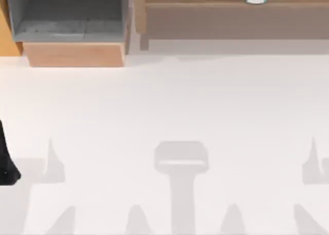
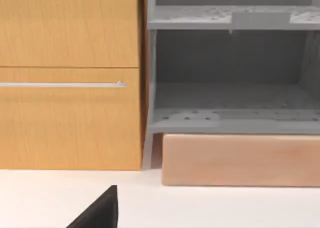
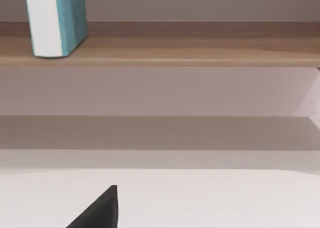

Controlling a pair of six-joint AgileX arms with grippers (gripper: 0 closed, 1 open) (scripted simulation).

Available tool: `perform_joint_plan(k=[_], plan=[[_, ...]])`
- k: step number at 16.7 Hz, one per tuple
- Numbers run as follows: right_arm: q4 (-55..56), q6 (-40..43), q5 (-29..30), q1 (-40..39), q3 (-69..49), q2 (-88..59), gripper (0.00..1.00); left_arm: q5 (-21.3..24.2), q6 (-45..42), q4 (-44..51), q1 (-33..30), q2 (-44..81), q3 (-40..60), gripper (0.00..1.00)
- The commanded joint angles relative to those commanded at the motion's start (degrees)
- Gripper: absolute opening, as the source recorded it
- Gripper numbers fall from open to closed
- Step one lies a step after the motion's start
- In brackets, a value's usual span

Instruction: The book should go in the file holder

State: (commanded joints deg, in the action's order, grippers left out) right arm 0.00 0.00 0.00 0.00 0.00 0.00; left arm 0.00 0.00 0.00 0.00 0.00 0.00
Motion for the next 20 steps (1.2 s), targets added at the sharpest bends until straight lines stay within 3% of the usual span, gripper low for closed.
perform_joint_plan(k=[5, 9, 20], plan=[[0.0, 0.0, 0.0, 0.0, 0.0, 0.0, 1.0, -1.2, -0.1, -0.6, -1.3, 3.2, 2.9, 1.0], [0.0, 0.0, 0.0, 0.0, 0.0, 0.0, 1.0, -5.6, -0.3, -2.6, -5.9, 15.3, 13.9, 1.0], [0.0, 0.0, 0.0, 0.0, 0.0, 0.0, 1.0, -26.1, -0.9, -9.7, -29.4, 77.3, 67.8, 1.0]])
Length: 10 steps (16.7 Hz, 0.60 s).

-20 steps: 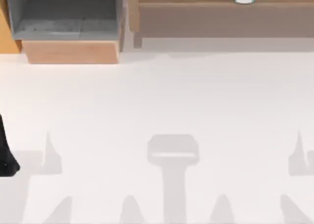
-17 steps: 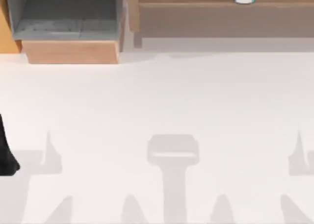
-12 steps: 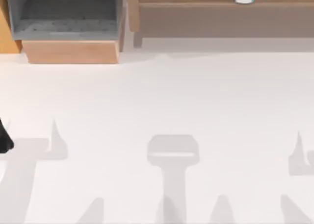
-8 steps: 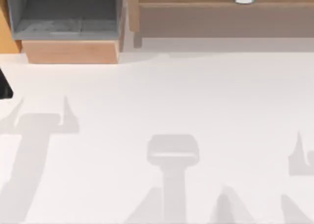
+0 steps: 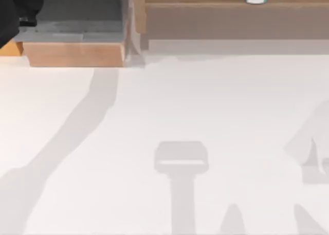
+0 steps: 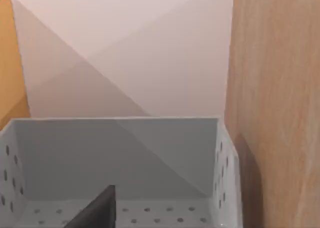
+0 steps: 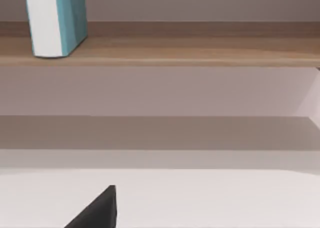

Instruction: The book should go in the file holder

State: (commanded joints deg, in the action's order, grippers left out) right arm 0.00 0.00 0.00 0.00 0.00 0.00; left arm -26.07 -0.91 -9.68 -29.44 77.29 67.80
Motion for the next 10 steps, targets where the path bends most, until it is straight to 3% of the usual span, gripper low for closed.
perform_joint_plan(k=[10], plan=[[0.0, 0.0, 0.0, 0.0, 0.0, 0.0, 1.0, -17.1, 0.1, -5.8, -17.6, 59.0, 53.1, 1.0]])
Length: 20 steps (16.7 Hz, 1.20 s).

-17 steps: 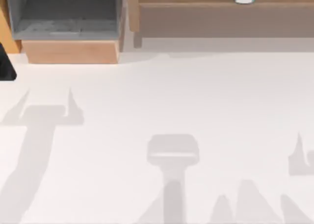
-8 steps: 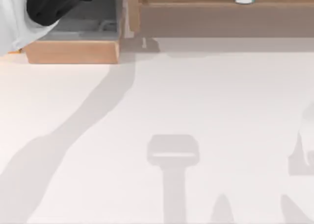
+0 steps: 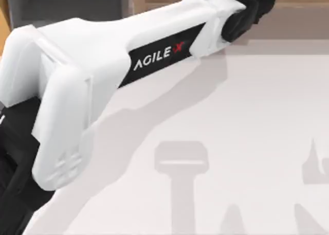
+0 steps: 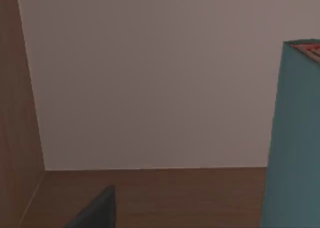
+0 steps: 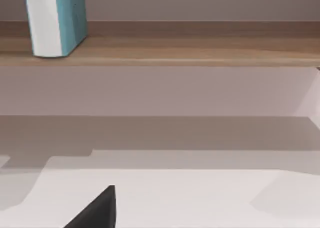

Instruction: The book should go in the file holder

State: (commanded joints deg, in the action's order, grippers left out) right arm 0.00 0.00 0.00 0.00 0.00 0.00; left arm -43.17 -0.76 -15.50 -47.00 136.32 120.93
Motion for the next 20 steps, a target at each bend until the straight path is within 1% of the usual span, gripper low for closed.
perform_joint_plan(k=[3, 6, 14, 20], plan=[[0.0, 0.0, 0.0, 0.0, 0.0, 0.0, 1.0, -3.1, 0.1, -1.1, -2.5, 11.2, 10.8, 1.0], [0.0, 0.0, 0.0, 0.0, 0.0, 0.0, 1.0, -4.9, 0.2, -1.7, -3.9, 17.6, 17.1, 1.0], [0.0, 0.0, 0.0, 0.0, 0.0, 0.0, 1.0, -5.0, 0.2, -1.3, -3.8, 19.1, 18.9, 1.0], [0.0, 0.0, 0.0, 0.0, 0.0, 0.0, 1.0, -4.3, 0.3, 4.2, -3.2, 24.9, 30.2, 1.0]])
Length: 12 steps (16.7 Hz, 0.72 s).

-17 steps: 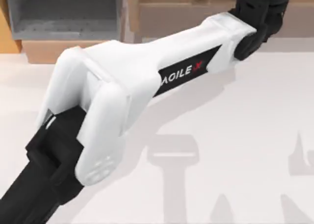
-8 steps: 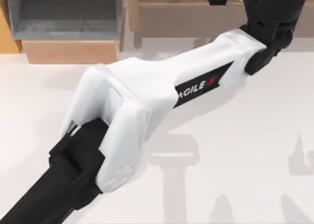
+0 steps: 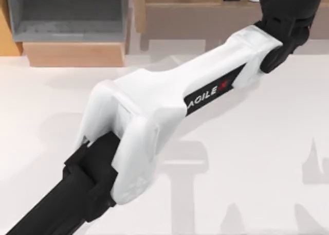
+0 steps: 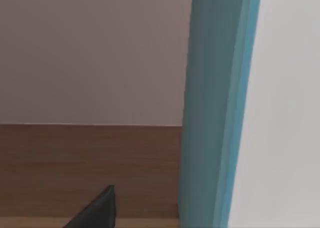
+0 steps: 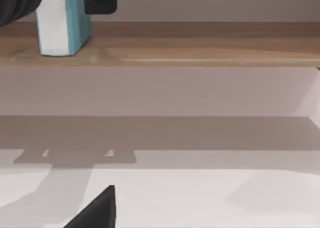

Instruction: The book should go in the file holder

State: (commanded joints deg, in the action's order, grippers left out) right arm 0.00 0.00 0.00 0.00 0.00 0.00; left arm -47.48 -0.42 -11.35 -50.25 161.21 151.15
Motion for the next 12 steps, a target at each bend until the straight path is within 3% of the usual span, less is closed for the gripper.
perform_joint_plan(k=[8, 12], plan=[[0.0, 0.0, 0.0, 0.0, 0.0, 0.0, 1.0, 0.6, 0.1, 3.6, 0.6, 3.3, 6.9, 1.0], [0.0, 0.0, 0.0, 0.0, 0.0, 0.0, 1.0, 0.6, 0.1, 3.6, 0.6, 3.3, 6.9, 0.7]])
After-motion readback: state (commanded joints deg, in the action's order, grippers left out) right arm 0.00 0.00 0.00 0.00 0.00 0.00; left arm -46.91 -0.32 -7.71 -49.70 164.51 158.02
